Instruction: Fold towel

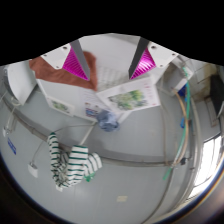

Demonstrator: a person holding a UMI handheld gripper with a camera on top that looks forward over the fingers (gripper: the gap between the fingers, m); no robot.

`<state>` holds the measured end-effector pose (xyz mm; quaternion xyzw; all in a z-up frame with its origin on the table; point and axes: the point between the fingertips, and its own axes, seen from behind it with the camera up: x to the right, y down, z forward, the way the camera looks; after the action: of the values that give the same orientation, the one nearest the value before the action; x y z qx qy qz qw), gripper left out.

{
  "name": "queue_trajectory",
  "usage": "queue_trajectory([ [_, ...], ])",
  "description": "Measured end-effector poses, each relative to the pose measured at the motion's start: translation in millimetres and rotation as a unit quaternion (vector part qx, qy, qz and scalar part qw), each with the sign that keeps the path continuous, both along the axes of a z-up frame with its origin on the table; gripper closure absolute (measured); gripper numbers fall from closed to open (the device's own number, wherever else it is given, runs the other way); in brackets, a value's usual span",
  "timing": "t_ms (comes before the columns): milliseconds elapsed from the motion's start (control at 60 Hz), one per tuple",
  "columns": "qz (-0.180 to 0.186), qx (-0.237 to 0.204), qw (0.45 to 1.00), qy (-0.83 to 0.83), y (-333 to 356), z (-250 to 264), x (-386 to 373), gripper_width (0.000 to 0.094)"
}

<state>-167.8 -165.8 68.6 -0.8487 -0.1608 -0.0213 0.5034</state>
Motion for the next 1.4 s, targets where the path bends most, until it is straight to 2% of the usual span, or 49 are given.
queue_trajectory([
  [83,-0.045,-0.005,0.998,-0.032,58.4,-22.4,52.0,0.0186],
  [183,-0.051,-0.037,0.997,-0.036,82.0,-57.4,76.0,0.0391],
  [233,-0.061,-0.058,0.996,-0.042,83.9,-75.1,88.9,0.0451],
  [250,-0.057,-0.063,0.996,-0.037,81.9,-78.0,87.0,0.0421],
  [267,-0.056,-0.052,0.997,-0.023,85.3,-74.0,83.8,0.0509],
  [317,-0.058,-0.056,0.997,-0.007,83.1,-77.2,82.1,0.0609],
  [400,-0.063,-0.053,0.996,-0.018,79.6,-76.1,85.0,0.0604],
  [483,-0.058,-0.031,0.997,-0.039,80.4,-75.3,82.1,0.0594],
  [517,-0.048,-0.024,0.998,-0.046,79.9,-77.3,76.3,0.0702],
  [550,-0.046,-0.016,0.997,-0.061,80.6,-78.2,77.7,0.0856],
  [600,-0.047,-0.006,0.995,-0.085,81.7,-78.5,79.4,0.0889],
  [717,-0.053,-0.017,0.996,-0.071,83.1,-76.1,75.4,0.0922],
  [783,-0.062,-0.003,0.998,-0.027,85.1,-52.6,85.5,0.0922],
  [1000,-0.120,0.031,0.991,0.047,90.3,18.4,201.3,0.0912],
  [1133,-0.137,0.027,0.989,0.040,99.8,11.0,286.7,0.0902],
  [1283,-0.125,-0.042,0.991,0.023,109.4,-57.8,346.3,0.0891],
  [1333,-0.101,-0.020,0.994,0.026,117.5,-55.3,349.0,0.0876],
  [1400,-0.079,-0.014,0.996,0.031,117.9,-58.3,350.3,0.0843],
])
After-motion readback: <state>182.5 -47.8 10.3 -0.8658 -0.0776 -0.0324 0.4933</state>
